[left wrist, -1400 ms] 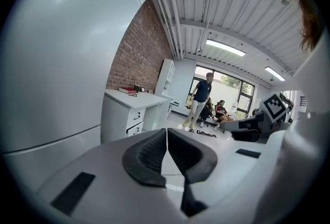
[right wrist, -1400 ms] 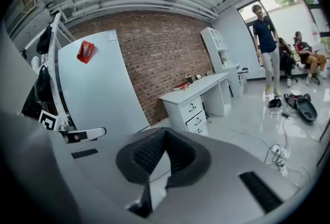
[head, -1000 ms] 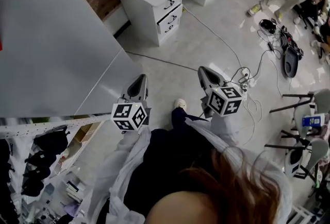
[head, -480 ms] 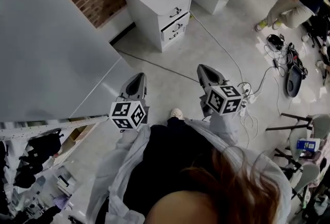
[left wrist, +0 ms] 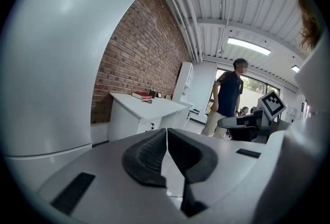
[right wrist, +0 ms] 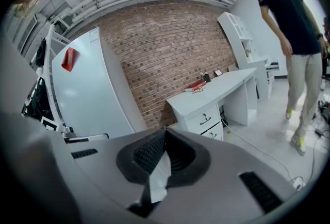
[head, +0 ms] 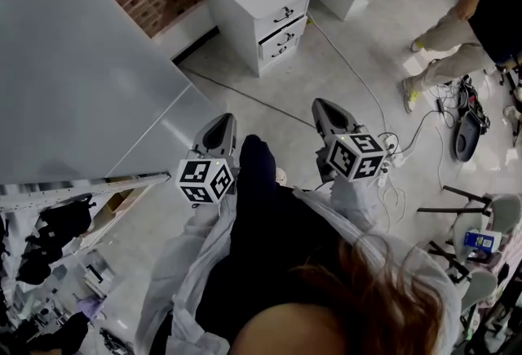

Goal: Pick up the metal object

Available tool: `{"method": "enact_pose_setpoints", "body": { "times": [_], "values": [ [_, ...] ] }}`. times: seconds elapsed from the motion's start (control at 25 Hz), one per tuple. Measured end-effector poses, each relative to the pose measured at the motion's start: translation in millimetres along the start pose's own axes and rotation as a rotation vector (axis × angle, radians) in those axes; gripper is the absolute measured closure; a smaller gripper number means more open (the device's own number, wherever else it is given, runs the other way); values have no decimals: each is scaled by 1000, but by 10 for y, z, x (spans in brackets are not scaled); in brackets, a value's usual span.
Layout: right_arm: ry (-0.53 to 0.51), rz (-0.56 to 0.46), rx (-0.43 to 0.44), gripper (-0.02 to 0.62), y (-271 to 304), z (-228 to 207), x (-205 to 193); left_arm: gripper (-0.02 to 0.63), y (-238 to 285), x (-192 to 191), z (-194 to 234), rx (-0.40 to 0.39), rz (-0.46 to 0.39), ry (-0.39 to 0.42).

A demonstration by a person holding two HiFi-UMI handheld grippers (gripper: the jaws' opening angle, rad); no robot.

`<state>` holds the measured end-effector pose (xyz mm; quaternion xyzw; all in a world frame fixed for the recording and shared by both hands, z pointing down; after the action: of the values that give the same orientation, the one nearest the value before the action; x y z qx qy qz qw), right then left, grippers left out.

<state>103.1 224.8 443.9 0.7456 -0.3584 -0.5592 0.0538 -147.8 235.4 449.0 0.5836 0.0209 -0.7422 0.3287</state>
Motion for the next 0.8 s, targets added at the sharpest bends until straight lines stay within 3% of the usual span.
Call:
{"method": "enact_pose_setpoints", "body": {
  "times": [0.28, 0.8],
  "values": [
    [24, 40, -9, 589, 189, -81, -45, 583, 206, 4, 139, 0, 25, -12],
    [55, 55, -17, 589, 1100, -625, 651, 584, 1318, 583, 557, -26, 23, -16]
  ]
}}
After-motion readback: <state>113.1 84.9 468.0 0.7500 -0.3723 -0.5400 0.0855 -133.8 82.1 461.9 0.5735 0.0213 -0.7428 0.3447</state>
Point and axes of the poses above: the fingertips, and each gripper's own axes: y forward along the fingers, z to its left, x out of its top, the point moved 5 cm from there along -y, backward along the fingers, and after that the axes turned 9 degrees about z, right-handed, at the moved point
